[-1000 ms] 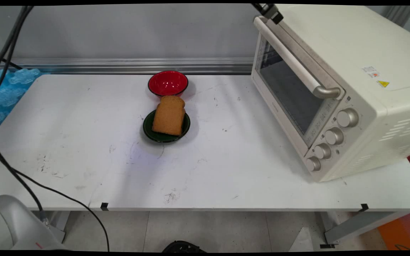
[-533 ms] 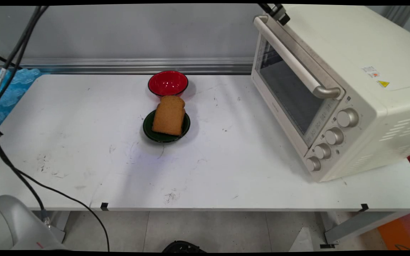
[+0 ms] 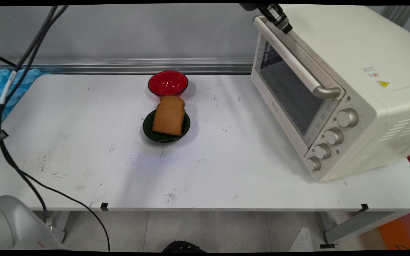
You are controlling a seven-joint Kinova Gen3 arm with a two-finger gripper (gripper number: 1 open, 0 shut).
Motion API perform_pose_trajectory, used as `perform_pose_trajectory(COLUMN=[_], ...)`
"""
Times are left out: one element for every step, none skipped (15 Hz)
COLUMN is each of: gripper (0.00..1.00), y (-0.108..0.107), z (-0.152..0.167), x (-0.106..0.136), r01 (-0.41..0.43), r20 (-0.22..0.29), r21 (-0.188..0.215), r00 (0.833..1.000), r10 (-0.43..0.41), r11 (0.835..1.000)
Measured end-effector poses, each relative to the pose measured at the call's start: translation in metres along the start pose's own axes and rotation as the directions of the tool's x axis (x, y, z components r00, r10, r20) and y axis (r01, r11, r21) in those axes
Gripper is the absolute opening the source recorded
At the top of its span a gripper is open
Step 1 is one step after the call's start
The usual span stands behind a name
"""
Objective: Open the oven
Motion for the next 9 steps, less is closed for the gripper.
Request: perform_pose_trajectory(gripper=[0.0,0.0,0.0,0.0,0.0,0.0,0.0,0.0,0.0], y=[0.0,0.0,0.0,0.0,0.0,-0.001,-0.001,-0.001,-0.001], z=[0.003,0.006,0.008,0.012,0.014,0.017,0.02,0.023,0.024], x=[0.0,0.0,-0.001,-0.001,-0.002,-0.003,-0.004,-0.004,-0.005], r01=[0.002,0.004,0.006,0.007,0.009,0.01,0.012,0.013,0.013], r20=[0.0,0.0,0.0,0.001,0.002,0.002,0.003,0.004,0.004], r21=[-0.002,-0.003,-0.005,-0.006,-0.008,-0.01,-0.011,-0.013,-0.014], r00=[1.0,1.0,1.0,1.0,1.0,1.0,1.0,1.0,1.0], r10=[-0.002,-0.004,-0.006,-0.007,-0.009,-0.01,-0.012,-0.013,-0.013], r11=[1.0,1.0,1.0,1.0,1.0,1.0,1.0,1.0,1.0])
